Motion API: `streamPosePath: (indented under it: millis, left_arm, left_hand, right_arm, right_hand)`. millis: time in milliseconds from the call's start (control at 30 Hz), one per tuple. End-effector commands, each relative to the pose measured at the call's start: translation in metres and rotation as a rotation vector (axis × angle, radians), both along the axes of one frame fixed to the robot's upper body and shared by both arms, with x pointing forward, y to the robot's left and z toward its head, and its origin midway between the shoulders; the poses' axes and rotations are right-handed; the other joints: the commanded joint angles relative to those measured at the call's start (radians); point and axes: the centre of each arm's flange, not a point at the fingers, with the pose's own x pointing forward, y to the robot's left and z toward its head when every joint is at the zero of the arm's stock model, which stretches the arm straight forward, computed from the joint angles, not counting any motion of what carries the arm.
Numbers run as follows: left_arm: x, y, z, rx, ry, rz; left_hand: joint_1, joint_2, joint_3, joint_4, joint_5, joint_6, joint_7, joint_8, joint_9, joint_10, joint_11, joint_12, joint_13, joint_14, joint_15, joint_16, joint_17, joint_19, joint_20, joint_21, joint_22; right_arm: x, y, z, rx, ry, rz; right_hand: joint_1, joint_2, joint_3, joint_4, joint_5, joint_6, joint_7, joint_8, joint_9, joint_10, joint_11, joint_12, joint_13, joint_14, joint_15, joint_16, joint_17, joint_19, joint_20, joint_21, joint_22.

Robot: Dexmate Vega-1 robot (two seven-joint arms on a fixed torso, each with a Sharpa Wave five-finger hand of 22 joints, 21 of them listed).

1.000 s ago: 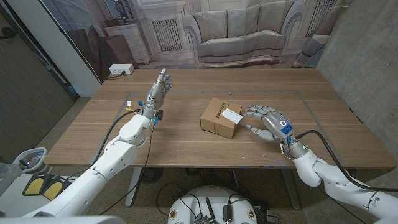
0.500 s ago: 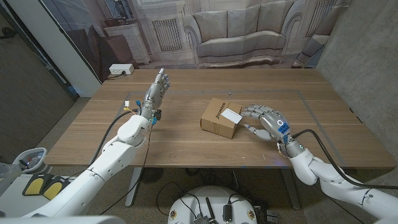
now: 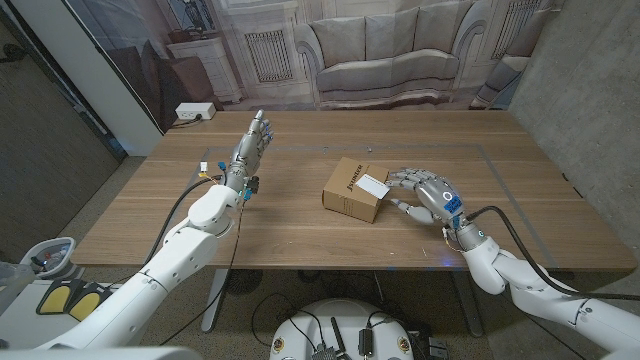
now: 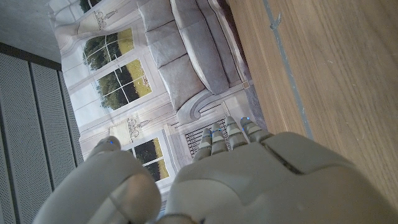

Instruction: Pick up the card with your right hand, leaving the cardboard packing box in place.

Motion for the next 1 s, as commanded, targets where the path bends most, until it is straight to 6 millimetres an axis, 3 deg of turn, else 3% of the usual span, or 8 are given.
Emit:
streamPosePath:
  millis: [33, 300, 1000]
  left_arm:
    - [0.004, -0.001, 0.002, 0.004, 0.007, 0.0]
    - [0.007, -0.002, 0.004, 0.004, 0.008, -0.001]
    - [0.016, -0.004, 0.007, 0.001, 0.018, -0.01]
  left_hand:
    - [0.001, 0.006, -0.007, 0.002, 0.01, 0.004, -0.001, -0.002, 0.002, 0.004, 0.003, -0.001, 0.003, 0.003, 0.001, 0.0, 0.005, -0.002, 0.0, 0.004, 0.002]
    - [0.002, 0.007, -0.009, 0.002, 0.01, 0.004, -0.001, -0.002, 0.002, 0.004, 0.002, -0.001, 0.003, 0.002, 0.001, 0.0, 0.005, -0.003, -0.001, 0.004, 0.002]
    - [0.004, 0.01, -0.014, 0.002, 0.01, 0.004, -0.003, -0.002, 0.002, 0.006, 0.004, -0.001, 0.003, 0.001, 0.002, 0.0, 0.005, -0.004, -0.001, 0.003, 0.002]
  right_arm:
    - [0.004, 0.002, 0.001, 0.001, -0.006, 0.003]
    - [0.005, 0.004, 0.002, -0.012, -0.004, 0.007]
    - [0.008, 0.01, 0.004, -0.027, 0.008, 0.032]
  right_hand:
    - [0.011, 0.013, 0.004, -0.001, 0.011, 0.014, -0.004, 0.003, 0.006, 0.008, -0.003, -0.003, 0.006, 0.009, -0.128, 0.001, 0.005, 0.009, -0.086, 0.005, 0.006]
    - [0.071, 0.028, 0.024, -0.027, 0.022, 0.018, -0.005, -0.002, 0.005, 0.009, -0.003, -0.009, 0.006, 0.007, -0.137, -0.005, 0.002, 0.006, -0.092, 0.003, 0.007]
    - [0.085, 0.031, 0.025, -0.027, 0.024, 0.011, -0.005, -0.009, 0.005, 0.001, -0.003, -0.015, 0.007, 0.007, -0.134, -0.007, 0.004, 0.006, -0.085, 0.004, 0.009]
